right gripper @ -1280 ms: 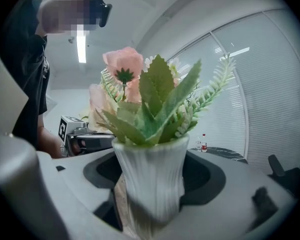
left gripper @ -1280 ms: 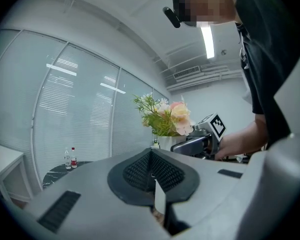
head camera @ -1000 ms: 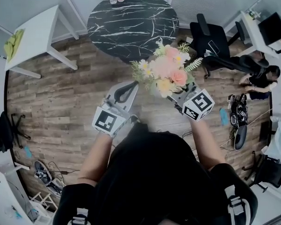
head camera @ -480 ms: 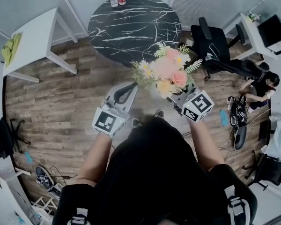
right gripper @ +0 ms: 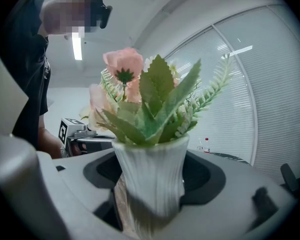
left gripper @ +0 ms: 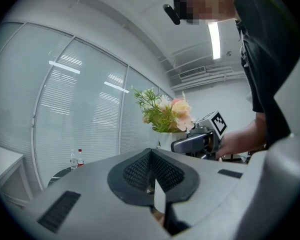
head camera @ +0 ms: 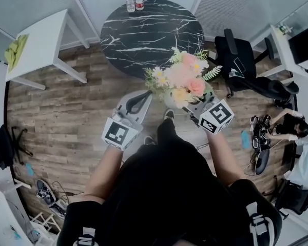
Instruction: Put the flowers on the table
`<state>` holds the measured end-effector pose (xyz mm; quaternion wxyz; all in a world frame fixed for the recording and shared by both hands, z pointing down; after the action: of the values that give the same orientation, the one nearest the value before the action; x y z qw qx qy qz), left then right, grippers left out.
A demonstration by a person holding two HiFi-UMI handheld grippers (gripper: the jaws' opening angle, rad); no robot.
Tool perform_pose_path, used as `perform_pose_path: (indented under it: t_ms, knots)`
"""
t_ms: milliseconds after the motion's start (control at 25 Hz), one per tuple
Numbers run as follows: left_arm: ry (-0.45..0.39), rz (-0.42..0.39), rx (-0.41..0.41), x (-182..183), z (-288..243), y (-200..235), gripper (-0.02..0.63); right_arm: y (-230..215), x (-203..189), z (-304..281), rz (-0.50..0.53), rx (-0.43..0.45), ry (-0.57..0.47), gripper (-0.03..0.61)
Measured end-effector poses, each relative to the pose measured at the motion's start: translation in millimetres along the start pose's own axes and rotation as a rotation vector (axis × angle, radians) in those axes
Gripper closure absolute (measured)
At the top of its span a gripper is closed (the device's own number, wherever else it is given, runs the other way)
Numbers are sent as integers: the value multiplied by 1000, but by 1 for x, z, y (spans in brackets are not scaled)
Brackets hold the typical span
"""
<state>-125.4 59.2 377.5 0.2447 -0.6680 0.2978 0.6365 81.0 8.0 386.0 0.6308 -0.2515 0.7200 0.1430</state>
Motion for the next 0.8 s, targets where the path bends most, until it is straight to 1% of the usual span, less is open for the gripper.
perform_pose_path:
  t_ms: [320, 480, 800]
  knots:
    - [21, -2, 39, 3, -55, 31, 601, -67, 11, -23, 5, 38, -1, 221]
    - [0, -8, 57, 13, -88, 44, 601, -101, 16, -33, 12, 55, 1, 221]
    - [13, -18, 86, 19, -151, 62, 601, -167, 21, -41, 14, 92, 1, 221]
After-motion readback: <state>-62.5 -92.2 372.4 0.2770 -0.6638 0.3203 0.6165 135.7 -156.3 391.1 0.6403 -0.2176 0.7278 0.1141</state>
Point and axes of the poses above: the fingertips, and each gripper's own axes: z backward along the fingers, y to its left, x out of its top, the point moved 8 cm from there along z, backward along the fingers
